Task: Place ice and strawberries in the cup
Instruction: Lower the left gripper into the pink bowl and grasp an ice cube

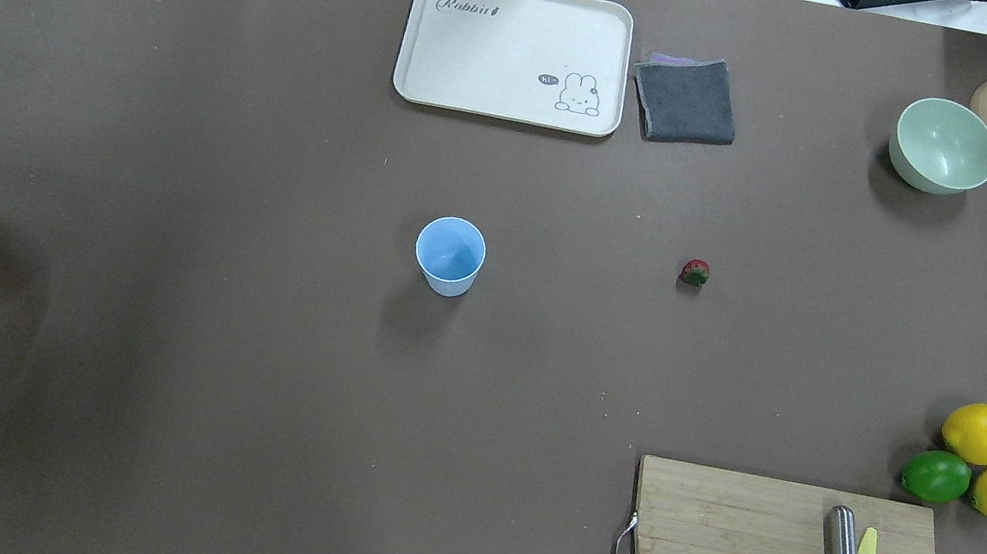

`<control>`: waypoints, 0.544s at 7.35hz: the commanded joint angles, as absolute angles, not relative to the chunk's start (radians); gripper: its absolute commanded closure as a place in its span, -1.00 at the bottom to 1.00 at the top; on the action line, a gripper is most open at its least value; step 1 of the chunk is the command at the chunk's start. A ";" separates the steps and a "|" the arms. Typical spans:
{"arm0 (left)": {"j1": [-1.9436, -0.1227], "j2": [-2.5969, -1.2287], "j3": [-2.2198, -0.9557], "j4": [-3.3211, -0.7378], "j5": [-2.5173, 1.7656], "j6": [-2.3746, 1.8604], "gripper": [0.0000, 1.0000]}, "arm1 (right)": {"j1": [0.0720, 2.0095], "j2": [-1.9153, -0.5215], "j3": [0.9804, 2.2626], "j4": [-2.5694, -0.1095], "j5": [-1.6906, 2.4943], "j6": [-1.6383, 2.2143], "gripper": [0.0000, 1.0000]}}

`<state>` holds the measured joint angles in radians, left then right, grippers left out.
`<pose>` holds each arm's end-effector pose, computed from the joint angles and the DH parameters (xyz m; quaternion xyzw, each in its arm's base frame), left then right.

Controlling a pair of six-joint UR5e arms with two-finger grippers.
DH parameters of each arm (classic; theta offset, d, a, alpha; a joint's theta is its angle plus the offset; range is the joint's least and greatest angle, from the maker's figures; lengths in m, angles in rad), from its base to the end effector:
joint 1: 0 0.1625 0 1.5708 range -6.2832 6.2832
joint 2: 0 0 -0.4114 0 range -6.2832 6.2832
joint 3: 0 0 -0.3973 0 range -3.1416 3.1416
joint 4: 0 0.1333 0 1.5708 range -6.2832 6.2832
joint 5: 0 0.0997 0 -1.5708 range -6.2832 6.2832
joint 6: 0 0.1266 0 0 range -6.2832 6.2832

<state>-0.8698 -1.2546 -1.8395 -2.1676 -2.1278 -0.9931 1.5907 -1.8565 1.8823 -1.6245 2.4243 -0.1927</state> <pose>0.2138 -0.3562 0.6120 -0.0256 0.3706 -0.0609 0.9264 0.0454 -0.3777 0.6329 0.0313 -0.4129 -0.0728 0.9073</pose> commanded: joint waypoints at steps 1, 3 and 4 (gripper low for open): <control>-0.876 -1.259 -1.850 -2.161 -2.141 -0.977 1.00 | 1.591 -1.861 1.882 -1.624 2.434 -0.189 -1.00; -0.914 -1.259 -1.848 -2.149 -2.214 -0.869 1.00 | 1.591 -1.861 1.884 -1.623 2.439 -0.175 -1.00; -0.972 -1.261 -1.850 -2.119 -2.271 -0.812 1.00 | 1.591 -1.861 1.884 -1.621 2.441 -0.175 -1.00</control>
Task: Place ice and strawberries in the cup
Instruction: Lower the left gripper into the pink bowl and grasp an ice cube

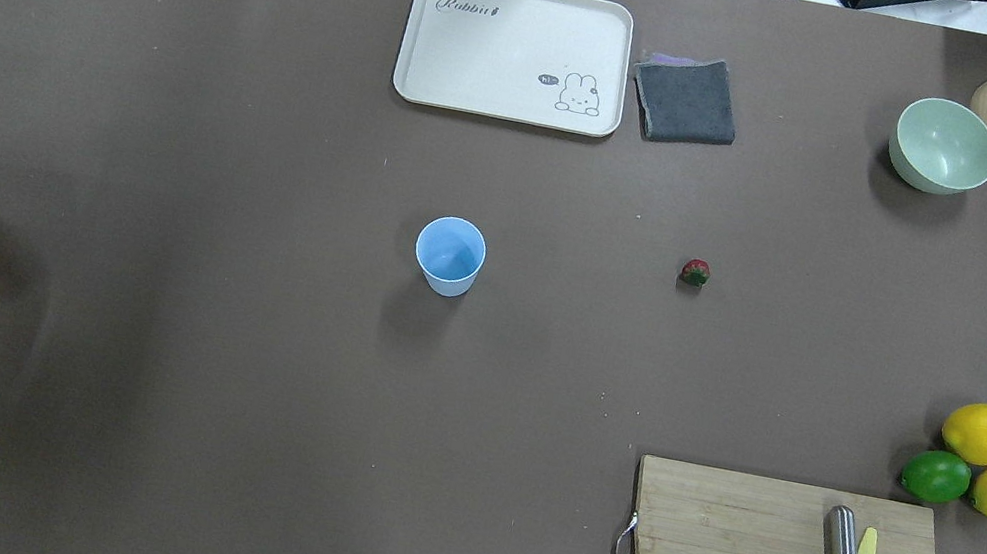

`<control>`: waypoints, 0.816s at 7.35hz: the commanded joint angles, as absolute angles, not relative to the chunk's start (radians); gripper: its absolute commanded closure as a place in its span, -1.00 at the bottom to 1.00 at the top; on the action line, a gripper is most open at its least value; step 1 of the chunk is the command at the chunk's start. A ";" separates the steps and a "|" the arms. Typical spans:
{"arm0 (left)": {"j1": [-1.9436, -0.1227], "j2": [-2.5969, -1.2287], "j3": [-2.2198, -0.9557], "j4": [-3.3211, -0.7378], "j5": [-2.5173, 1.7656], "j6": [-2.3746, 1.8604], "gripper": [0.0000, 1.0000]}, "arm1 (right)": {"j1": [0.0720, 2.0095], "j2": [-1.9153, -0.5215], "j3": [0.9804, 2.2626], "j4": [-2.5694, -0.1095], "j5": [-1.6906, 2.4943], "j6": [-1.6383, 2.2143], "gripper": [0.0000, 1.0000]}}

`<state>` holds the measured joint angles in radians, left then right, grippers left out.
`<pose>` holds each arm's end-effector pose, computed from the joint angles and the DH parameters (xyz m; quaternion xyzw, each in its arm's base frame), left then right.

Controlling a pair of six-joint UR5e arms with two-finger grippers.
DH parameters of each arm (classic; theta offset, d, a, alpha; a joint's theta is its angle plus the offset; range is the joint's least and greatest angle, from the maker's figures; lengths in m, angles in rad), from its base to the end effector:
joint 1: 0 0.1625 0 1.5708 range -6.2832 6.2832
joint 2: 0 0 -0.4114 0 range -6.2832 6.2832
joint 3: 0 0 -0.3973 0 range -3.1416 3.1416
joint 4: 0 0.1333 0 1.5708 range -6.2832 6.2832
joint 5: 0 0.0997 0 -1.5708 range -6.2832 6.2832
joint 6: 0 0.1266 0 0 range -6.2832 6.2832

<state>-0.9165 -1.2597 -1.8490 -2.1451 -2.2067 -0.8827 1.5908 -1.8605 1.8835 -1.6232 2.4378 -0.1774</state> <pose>0.2029 -0.3600 0.6031 -0.0268 0.3931 -0.0212 0.9189 0.0443 -0.3761 0.6324 0.0281 -0.4193 -0.0652 0.9051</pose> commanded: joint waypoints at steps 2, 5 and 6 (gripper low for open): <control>-1.053 -1.316 -1.902 -1.963 -2.310 -0.709 1.00 | 1.591 -1.858 1.884 -1.620 2.441 -0.176 -1.00; -1.135 -1.550 -1.948 -1.658 -2.336 -0.611 1.00 | 1.591 -1.861 1.884 -1.617 2.442 -0.179 -1.00; -1.134 -1.659 -1.938 -1.576 -2.335 -0.617 1.00 | 1.591 -1.861 1.882 -1.615 2.442 -0.181 -1.00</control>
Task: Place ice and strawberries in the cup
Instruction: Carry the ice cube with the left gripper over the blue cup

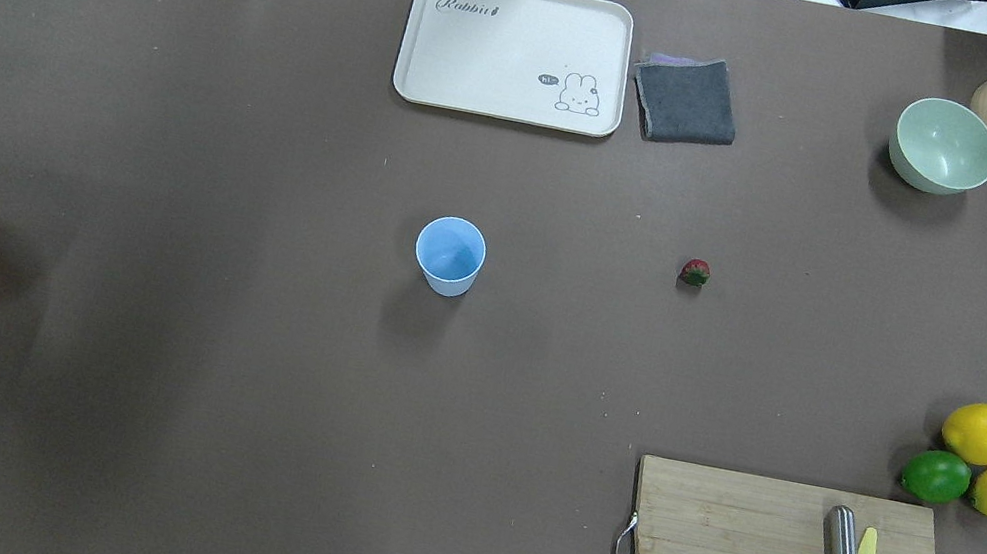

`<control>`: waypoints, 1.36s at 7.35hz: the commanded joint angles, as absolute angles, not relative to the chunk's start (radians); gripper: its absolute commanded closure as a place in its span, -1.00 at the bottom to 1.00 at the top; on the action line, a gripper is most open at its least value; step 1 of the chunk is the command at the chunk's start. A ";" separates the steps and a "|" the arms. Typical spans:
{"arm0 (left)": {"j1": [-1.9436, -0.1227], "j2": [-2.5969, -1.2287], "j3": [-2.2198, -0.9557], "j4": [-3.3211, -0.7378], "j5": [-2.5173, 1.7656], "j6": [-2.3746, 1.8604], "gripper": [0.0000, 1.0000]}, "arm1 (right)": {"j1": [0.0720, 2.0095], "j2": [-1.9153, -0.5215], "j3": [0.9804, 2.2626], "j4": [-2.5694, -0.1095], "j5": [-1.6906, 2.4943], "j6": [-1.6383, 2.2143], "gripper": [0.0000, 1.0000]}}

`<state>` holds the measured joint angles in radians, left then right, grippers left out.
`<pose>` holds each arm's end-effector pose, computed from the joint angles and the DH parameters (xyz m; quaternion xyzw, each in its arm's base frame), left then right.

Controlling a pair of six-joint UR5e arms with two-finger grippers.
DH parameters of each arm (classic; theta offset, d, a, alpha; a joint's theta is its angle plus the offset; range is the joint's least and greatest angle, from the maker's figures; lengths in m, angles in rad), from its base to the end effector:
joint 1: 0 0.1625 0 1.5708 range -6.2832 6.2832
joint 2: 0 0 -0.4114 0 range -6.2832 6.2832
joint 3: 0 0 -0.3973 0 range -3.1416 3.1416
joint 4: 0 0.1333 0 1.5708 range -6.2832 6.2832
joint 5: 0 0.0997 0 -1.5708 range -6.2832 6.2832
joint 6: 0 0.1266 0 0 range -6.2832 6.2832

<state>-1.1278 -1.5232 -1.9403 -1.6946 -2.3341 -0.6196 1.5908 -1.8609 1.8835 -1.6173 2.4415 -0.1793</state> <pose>0.1673 -0.4594 0.4873 -0.0072 0.4171 0.0022 0.9088 0.0440 -0.3764 0.6317 0.0312 -0.4207 -0.0671 0.9042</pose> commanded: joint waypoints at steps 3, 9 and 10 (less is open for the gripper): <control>-1.035 -1.987 -1.888 -1.399 -2.321 -0.784 1.00 | 1.591 -1.850 1.882 -1.614 2.447 -0.179 -1.00; -0.708 -2.379 -1.630 -1.487 -2.108 -1.112 1.00 | 1.591 -1.855 1.882 -1.614 2.447 -0.179 -1.00; -0.666 -2.434 -1.535 -1.561 -2.073 -1.162 1.00 | 1.591 -1.858 1.882 -1.614 2.447 -0.184 -1.00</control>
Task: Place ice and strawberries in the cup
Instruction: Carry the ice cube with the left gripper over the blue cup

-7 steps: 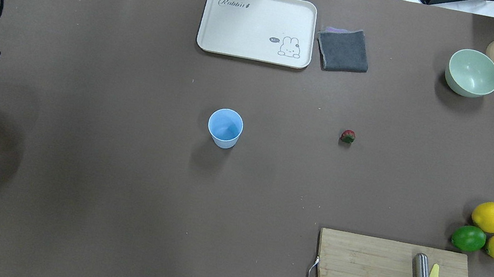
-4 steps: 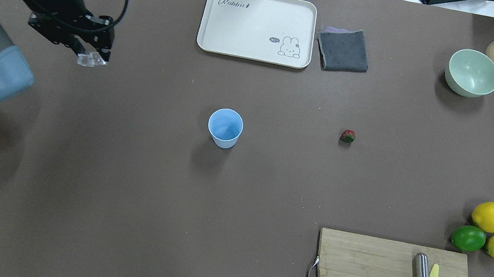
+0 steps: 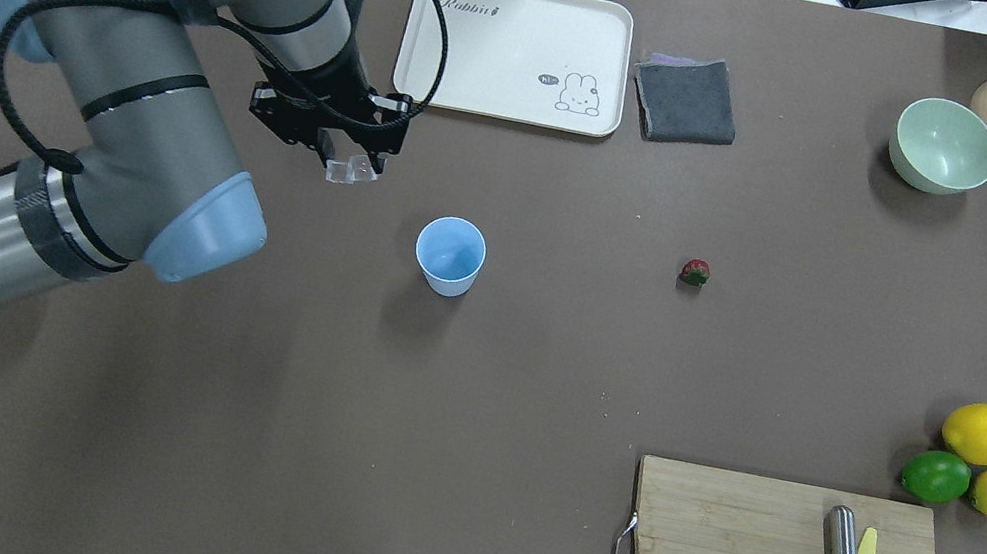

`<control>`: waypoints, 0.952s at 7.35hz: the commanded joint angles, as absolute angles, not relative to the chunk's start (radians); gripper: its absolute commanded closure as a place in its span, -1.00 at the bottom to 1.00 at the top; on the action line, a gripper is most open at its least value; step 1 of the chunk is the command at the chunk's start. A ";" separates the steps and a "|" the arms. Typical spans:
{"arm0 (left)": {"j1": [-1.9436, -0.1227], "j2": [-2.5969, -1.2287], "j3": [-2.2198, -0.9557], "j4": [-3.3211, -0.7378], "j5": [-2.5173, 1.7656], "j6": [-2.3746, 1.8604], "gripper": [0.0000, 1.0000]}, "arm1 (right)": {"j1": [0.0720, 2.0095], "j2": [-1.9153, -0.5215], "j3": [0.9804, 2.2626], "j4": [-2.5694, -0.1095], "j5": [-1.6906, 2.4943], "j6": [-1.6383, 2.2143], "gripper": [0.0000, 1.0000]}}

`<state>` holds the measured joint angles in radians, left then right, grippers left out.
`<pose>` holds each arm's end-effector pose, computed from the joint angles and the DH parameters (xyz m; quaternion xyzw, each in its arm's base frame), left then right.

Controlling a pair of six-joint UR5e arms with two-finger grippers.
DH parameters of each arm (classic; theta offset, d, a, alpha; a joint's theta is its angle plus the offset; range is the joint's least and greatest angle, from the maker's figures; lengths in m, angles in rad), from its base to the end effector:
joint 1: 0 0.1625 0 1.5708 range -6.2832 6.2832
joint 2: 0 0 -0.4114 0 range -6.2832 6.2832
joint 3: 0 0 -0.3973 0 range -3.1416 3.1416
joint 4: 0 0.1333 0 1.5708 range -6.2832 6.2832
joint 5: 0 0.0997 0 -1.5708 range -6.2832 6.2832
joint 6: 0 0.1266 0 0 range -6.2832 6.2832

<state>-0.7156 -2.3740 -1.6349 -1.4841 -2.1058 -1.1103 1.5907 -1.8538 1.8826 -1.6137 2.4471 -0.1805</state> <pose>0.4836 -0.5115 0.1524 0.0002 0.4409 -0.0137 0.8975 0.0436 -0.3800 0.6285 0.0361 -0.4228 -0.0697 0.9028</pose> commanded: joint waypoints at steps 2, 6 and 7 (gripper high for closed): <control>-0.643 -2.445 -1.496 -1.611 -2.033 -1.164 1.00 | 1.591 -1.862 1.881 -1.614 2.447 -0.189 -1.00; -0.623 -2.438 -1.489 -1.614 -2.029 -1.163 -0.70 | 1.591 -1.874 1.881 -1.614 2.447 -0.192 -1.00; -0.624 -2.436 -1.499 -1.612 -2.028 -1.163 -0.92 | 1.591 -1.875 1.881 -1.614 2.447 -0.192 -1.00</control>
<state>-0.6269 -2.4378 -1.4915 -1.6137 -2.0297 -1.1627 1.5907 -1.8734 1.8807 -1.6138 2.4467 -0.1916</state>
